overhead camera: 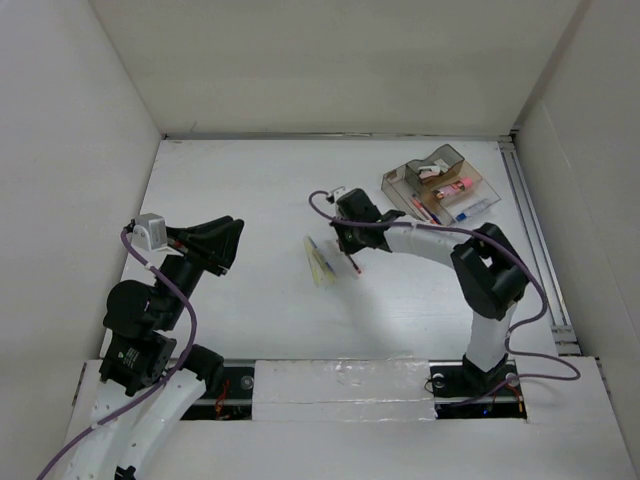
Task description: Organize the desk
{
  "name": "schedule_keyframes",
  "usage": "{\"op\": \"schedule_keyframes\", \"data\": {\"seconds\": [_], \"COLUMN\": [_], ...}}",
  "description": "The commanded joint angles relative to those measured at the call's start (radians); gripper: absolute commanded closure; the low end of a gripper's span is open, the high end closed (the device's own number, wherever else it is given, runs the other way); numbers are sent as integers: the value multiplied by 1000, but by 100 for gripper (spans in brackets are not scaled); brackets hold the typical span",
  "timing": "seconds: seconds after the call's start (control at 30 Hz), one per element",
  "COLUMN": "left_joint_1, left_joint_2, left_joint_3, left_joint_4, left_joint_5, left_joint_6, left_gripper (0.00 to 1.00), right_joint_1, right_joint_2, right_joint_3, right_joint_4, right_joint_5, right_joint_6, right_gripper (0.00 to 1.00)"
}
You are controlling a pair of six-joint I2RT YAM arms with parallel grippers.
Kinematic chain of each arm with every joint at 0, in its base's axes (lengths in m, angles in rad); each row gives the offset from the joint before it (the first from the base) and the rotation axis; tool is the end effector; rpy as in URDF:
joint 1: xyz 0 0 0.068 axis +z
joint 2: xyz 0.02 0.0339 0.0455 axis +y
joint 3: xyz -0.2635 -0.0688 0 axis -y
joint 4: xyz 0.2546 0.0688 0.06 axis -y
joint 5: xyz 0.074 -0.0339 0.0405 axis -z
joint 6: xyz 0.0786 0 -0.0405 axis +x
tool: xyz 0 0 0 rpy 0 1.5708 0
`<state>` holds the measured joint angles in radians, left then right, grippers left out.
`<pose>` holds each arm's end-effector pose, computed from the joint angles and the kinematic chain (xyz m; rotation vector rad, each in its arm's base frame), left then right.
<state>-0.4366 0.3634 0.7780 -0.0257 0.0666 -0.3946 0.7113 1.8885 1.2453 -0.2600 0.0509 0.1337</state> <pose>0.1098 -0.0570 0.4224 0.0859 1.2145 -0.7688 0.3332 0.2819 0.1394 -0.6899 2.3994 0.2970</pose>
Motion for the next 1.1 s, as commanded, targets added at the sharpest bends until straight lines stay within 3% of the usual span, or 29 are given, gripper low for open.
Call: {"op": "schedule_keyframes", "data": {"seconds": [0.0, 0.23, 0.43, 0.7, 0.93, 1.07], "left_joint_1": [4, 4, 4, 4, 4, 4], "left_joint_2": [3, -24, -30, -38, -38, -46], "left_joint_3": [-2, -3, -2, -3, -5, -6], "left_joint_4": [60, 53, 58, 58, 56, 64], "left_joint_5": [36, 39, 51, 48, 50, 41], "left_joint_6": [2, 5, 2, 3, 5, 5], "left_gripper": [70, 70, 70, 69, 70, 70], "right_joint_1": [-126, -390, -481, -536, -546, -546], "right_joint_2": [-150, -147, -111, -32, -20, -20], "right_joint_3": [16, 245, 315, 321, 318, 310], "right_joint_4": [53, -103, -198, -231, -245, -242], "right_joint_5": [-15, -3, 13, -43, -34, -43], "right_joint_6": [-16, -121, -192, -167, -154, -154], "right_gripper": [100, 100, 99, 96, 85, 84]}}
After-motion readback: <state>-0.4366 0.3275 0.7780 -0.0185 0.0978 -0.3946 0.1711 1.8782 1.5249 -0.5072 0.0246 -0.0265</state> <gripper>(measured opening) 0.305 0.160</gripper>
